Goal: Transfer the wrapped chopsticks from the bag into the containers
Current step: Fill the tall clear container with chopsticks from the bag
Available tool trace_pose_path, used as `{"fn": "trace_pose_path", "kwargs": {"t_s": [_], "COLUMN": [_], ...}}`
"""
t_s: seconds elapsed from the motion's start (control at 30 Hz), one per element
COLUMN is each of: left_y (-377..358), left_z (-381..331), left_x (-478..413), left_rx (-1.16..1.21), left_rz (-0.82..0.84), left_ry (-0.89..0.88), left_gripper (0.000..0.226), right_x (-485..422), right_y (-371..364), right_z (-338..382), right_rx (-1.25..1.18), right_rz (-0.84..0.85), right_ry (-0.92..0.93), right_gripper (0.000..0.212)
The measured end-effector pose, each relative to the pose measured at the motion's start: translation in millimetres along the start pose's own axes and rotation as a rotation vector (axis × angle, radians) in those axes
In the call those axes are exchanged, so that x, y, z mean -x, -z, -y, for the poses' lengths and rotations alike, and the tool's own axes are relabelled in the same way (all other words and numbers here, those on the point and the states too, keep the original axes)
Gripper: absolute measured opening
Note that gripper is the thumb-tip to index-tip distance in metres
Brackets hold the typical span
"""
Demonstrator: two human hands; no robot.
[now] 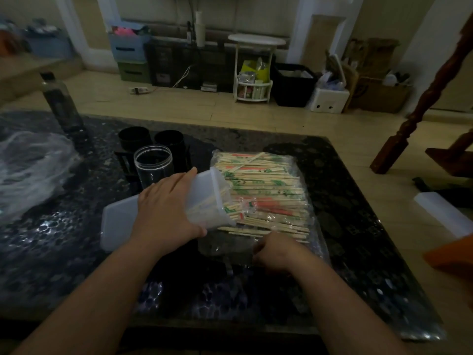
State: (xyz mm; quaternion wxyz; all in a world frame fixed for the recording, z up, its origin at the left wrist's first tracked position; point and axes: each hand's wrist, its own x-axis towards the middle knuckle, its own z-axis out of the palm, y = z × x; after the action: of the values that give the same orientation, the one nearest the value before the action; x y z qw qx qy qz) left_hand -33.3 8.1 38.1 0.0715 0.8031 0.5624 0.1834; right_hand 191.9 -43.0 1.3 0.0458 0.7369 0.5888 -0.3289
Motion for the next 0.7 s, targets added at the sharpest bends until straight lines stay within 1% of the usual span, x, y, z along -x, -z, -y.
{"fn": "trace_pose_path", "kwargs": {"t_s": [0.03, 0.1, 0.13, 0.17, 0.2, 0.23, 0.27, 0.3, 0.33, 0.37, 0.4, 0.43, 0.47, 0.53, 0.57, 0.63, 0.7], "left_y": [0.3, 0.8, 0.9, 0.9, 0.7, 0.6, 0.3, 0.1, -0.1, -0.3, -0.4, -0.2, -0.3, -0.2, -0.1, 0.0, -0.1], "left_z": [0.3, 0.7, 0.8, 0.9, 1.0, 0.9, 1.1, 1.3, 1.4, 1.2, 1.0, 0.7, 0.5, 0.8, 0.7, 0.7, 0.7], "left_x": [-0.1, -0.4, -0.5, -0.8, -0.9, -1.1, -1.4, -1.6, -1.7, -1.8, -1.9, -1.8, -1.8, -1.4, -1.4, -1.5, -2.2], "left_rx": [-0.001, 0.004, 0.006, 0.005, 0.003, 0.001, -0.001, -0.001, 0.001, 0.004, 0.006, 0.008, 0.010, 0.009, 0.006, 0.004, 0.010], "left_rz": [0.000, 0.000, 0.001, 0.003, 0.006, 0.008, 0.008, 0.009, 0.010, 0.011, 0.015, 0.018, 0.021, 0.022, 0.020, 0.019, 0.022], "left_ry": [-0.003, -0.006, -0.007, -0.006, -0.005, -0.003, -0.001, 0.000, -0.002, -0.004, -0.008, -0.010, -0.012, -0.016, -0.018, -0.014, -0.010], "left_gripper": [0.128, 0.128, 0.128, 0.128, 0.128, 0.128, 0.128, 0.127, 0.127, 0.127, 0.127, 0.127, 0.127, 0.127, 0.127, 0.126, 0.126], "right_x": [-1.6, -3.5, -5.4, -7.4, -9.9, -11.9, -15.0, -18.9, -20.8, -22.8, -24.8, -25.6, -27.7, -32.9, -36.5, -40.9, -43.5], "right_y": [-0.6, -1.9, -3.1, -5.2, -8.7, -11.8, -15.6, -19.9, -23.8, -26.9, -29.0, -30.2, -31.1, -32.7, -34.6, -37.4, -43.6], "right_z": [-0.8, -2.0, -3.0, -3.7, -5.2, -6.5, -6.9, -6.9, -4.9, -2.8, -1.2, -1.0, -2.4, -6.3, -9.2, -13.0, -16.3], "right_rx": [-0.019, -0.094, -0.134, -0.159, -0.175, -0.199, -0.253, -0.340, -0.462, -0.601, -0.767, -0.865, -0.878, -0.704, -0.540, -0.200, 0.027], "right_rz": [-0.010, -0.044, -0.070, -0.101, -0.138, -0.184, -0.243, -0.315, -0.380, -0.422, -0.429, -0.428, -0.426, -0.485, -0.538, -0.625, -0.641], "right_ry": [-0.006, -0.036, -0.056, -0.073, -0.089, -0.082, -0.054, -0.016, 0.039, 0.100, 0.156, 0.196, 0.239, 0.316, 0.336, 0.302, 0.224], "right_gripper": [0.043, 0.073, 0.082, 0.085, 0.084, 0.077, 0.063, 0.044, 0.030, 0.035, 0.044, 0.048, 0.047, 0.037, 0.034, 0.043, 0.046]}}
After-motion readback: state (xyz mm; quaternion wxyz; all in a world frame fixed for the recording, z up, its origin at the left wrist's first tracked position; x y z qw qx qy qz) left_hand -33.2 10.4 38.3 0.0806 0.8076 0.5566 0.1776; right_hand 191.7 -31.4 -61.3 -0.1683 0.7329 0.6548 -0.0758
